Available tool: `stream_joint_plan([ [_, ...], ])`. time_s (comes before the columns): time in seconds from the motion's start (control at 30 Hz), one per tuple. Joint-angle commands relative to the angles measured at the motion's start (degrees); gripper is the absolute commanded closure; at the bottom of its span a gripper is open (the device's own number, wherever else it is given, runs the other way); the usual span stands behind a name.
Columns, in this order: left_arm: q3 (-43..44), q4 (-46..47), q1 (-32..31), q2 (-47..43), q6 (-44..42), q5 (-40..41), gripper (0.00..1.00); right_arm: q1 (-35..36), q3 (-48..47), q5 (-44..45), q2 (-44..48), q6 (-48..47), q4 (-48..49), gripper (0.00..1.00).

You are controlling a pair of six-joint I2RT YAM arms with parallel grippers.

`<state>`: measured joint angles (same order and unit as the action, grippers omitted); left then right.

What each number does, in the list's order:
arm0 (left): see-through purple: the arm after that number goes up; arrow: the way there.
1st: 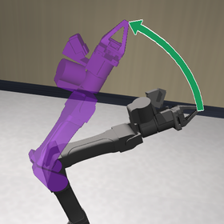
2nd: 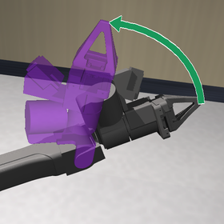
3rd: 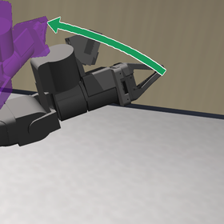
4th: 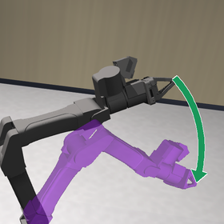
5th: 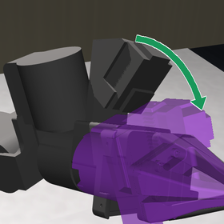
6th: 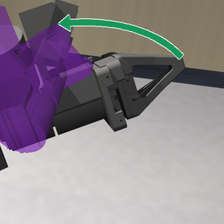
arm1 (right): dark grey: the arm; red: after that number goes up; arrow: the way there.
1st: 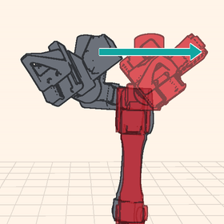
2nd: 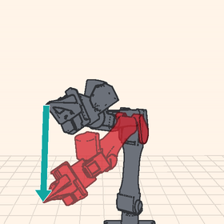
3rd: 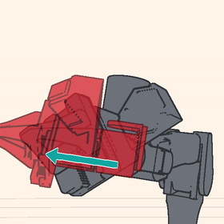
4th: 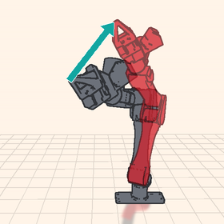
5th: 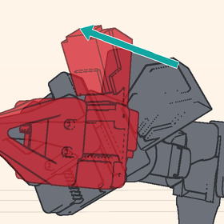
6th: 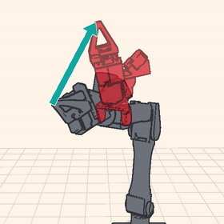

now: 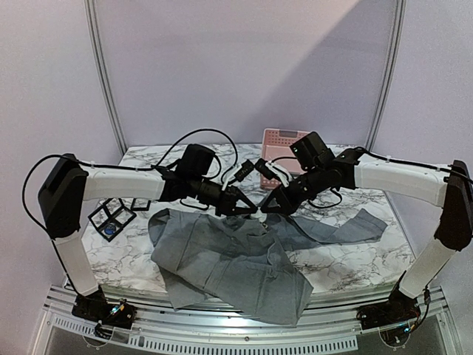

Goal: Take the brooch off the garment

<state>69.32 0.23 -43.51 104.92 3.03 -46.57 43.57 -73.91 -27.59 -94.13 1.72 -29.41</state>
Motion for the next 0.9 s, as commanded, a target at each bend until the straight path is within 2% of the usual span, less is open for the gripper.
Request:
stream_joint_plan([
  [0.0,0.26,-3.89,-0.97,1.09,0.95,-2.66,1.0,-0.05,1.41,1.31,2.03,-0.65,8.02,1.0],
  [0.13,-0.98,-2.75,-1.04,0.87,2.44,-2.36,1.0,-1.19,4.13,-0.71,3.72,1.64,13.16,1.0],
  [0.2,-2.46,0.26,-1.05,0.55,4.59,-1.59,1.0,-1.86,5.62,-1.89,4.89,3.07,15.89,0.95],
  [0.23,-3.66,3.26,-1.05,0.25,5.87,-1.02,1.0,-2.17,6.39,-2.3,5.41,4.16,17.09,0.9],
  [0.3,-5.46,7.01,-1.05,-0.51,8.91,0.57,1.0,-2.7,8.12,-2.8,6.35,6.08,20.48,0.73],
  [0.43,-9.29,14.52,-1.03,-2.39,13.98,3.47,1.0,-3.64,12.79,-3.6,8.99,10.71,27.36,0.58],
  [0.67,-16.91,32.86,-0.97,-4.46,25.63,7.9,1.0,-4.08,22.65,-2.97,13.27,19.23,38.81,0.56],
  [0.87,-20.98,48.51,-0.97,-4.07,35.43,9.74,1.0,-4.04,27.62,-3.41,14.25,25.33,45.64,0.61],
])
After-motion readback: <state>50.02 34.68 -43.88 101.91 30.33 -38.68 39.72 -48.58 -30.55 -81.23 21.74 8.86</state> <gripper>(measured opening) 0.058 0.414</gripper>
